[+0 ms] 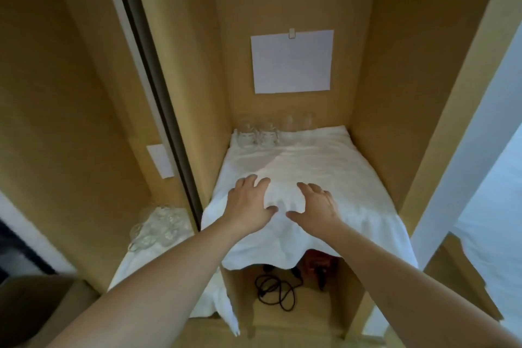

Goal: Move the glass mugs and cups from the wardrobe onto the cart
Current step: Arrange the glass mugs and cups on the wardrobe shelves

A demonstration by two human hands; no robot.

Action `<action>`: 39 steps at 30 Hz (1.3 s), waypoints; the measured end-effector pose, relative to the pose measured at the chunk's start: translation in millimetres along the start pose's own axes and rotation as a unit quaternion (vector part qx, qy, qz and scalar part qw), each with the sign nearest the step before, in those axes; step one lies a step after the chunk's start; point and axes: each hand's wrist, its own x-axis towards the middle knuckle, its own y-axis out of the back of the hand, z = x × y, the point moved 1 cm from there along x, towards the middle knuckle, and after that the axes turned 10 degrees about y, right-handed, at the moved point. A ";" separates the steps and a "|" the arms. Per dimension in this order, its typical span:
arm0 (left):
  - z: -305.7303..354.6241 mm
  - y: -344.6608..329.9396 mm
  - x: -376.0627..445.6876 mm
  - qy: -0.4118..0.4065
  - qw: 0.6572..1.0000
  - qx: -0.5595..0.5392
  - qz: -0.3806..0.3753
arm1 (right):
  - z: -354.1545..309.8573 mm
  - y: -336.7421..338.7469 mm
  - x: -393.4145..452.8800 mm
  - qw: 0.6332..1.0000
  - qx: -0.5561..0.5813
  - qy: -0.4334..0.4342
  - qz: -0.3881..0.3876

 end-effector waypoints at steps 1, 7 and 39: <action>-9.7 2.6 -11.3 0.010 1.000 0.007 -0.001 | -10.7 -5.7 -2.3 1.000 0.003 0.013 -0.009; -74.6 21.6 -57.1 0.065 0.998 0.014 0.018 | -81.3 -34.7 -15.9 0.997 0.020 0.071 -0.029; -444.1 31.3 -129.1 0.134 0.985 -0.060 -0.087 | -350.3 -263.5 -36.6 0.986 0.000 -0.022 -0.168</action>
